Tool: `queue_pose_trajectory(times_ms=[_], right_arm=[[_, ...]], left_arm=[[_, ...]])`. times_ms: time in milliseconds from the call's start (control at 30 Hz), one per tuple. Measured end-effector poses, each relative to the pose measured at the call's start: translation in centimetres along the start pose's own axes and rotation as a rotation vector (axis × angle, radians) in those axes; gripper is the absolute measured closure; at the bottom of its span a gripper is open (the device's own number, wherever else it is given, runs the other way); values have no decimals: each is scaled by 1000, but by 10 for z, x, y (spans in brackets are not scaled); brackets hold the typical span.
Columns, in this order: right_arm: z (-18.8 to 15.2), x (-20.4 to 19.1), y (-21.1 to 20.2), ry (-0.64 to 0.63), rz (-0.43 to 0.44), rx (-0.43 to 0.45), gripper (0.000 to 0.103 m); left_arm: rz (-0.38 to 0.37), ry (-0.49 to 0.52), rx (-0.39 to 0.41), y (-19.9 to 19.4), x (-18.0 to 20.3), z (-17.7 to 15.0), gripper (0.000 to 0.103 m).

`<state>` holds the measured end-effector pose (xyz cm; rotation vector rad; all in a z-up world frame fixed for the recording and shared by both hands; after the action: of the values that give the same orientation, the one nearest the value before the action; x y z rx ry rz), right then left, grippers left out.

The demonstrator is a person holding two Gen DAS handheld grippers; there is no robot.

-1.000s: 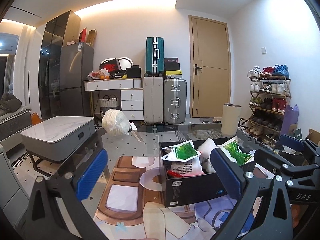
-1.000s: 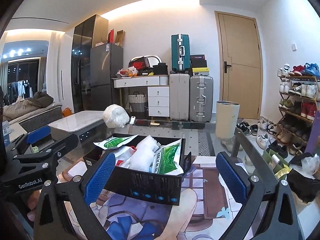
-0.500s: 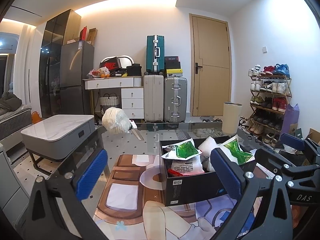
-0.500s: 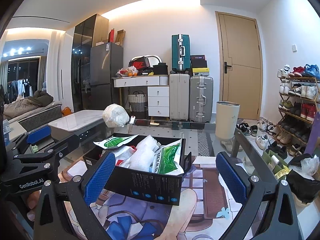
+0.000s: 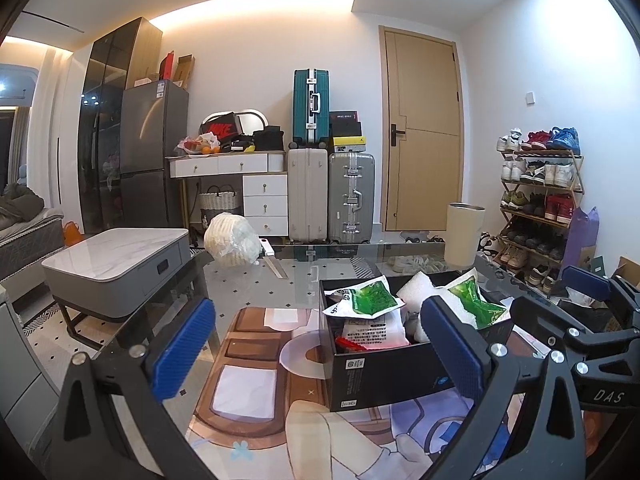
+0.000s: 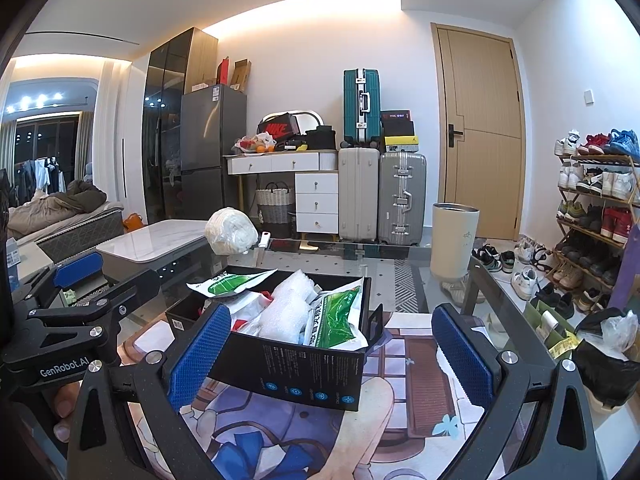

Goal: Organize soft objects

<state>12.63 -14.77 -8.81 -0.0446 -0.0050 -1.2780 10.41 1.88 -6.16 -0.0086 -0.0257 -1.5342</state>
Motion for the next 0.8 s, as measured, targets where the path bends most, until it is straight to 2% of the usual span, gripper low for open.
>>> queue_pose_trajectory(times_ms=[800], right_arm=[[0, -1, 0, -1, 1, 0, 1]], left_arm=[[7, 8, -5, -1, -1, -1, 0]])
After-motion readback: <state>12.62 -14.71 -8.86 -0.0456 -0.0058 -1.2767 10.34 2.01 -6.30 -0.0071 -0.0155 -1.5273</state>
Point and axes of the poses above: each gripper's, at about its wrist camera, not at the fingertips, and y roughly the way its jaws point, x to its right, z to its top, the point moved 8 cm from there along y, roughly the way its jaws point, and after that the axes turned 15 degrees about x, right-handed, at the moved point
